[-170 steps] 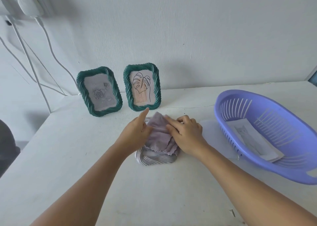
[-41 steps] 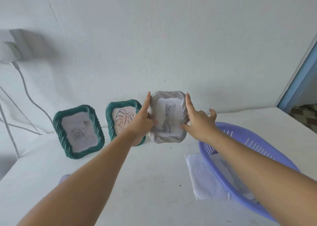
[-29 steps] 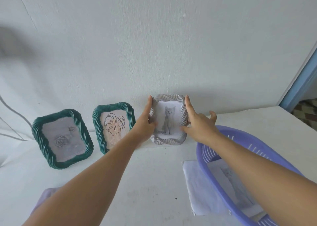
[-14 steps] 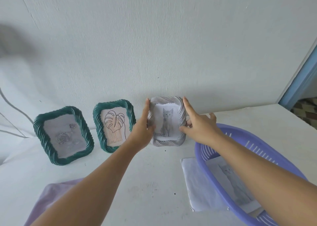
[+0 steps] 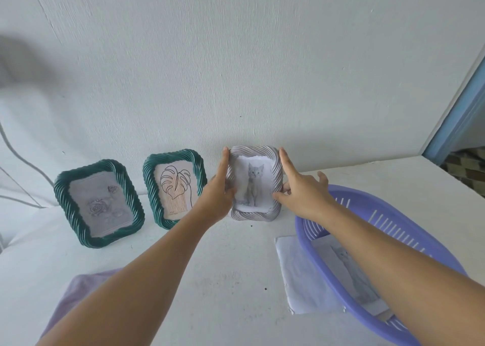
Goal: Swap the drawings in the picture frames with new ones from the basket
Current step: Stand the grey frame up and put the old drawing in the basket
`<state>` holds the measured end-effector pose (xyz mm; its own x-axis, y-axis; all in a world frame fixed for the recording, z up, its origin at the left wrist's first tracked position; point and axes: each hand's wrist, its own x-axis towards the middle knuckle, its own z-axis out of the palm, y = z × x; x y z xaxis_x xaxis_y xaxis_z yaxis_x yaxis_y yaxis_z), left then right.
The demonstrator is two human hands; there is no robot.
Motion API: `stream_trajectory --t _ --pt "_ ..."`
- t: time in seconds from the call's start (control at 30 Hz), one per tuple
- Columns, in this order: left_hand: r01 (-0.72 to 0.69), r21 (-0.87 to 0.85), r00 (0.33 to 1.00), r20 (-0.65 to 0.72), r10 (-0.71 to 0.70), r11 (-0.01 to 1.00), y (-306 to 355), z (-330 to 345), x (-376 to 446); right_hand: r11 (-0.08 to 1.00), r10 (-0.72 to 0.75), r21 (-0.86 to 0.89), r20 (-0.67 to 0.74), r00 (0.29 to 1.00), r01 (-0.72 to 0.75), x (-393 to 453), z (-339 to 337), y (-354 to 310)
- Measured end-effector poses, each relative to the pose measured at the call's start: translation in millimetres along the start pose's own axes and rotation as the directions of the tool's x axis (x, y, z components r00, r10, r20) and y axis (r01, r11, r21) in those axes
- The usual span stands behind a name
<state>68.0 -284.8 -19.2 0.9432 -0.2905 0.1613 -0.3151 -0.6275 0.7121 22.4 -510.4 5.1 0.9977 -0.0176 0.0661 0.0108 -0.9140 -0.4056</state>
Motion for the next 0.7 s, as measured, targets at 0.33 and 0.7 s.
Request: stream_trajectory --t 0.33,0.7 --pt "0.04 0.265 0.97 -0.24 0.026 0.963 36 8 -48 0.997 -0.071 0.015 -0.195 0.978 0.076 -25 -13 0" --pt "0.273 -0.03 0.935 0.242 -0.258 0.962 65 56 -123 0.981 0.056 0.177 0.118 0.991 -0.077 -120 -22 16"
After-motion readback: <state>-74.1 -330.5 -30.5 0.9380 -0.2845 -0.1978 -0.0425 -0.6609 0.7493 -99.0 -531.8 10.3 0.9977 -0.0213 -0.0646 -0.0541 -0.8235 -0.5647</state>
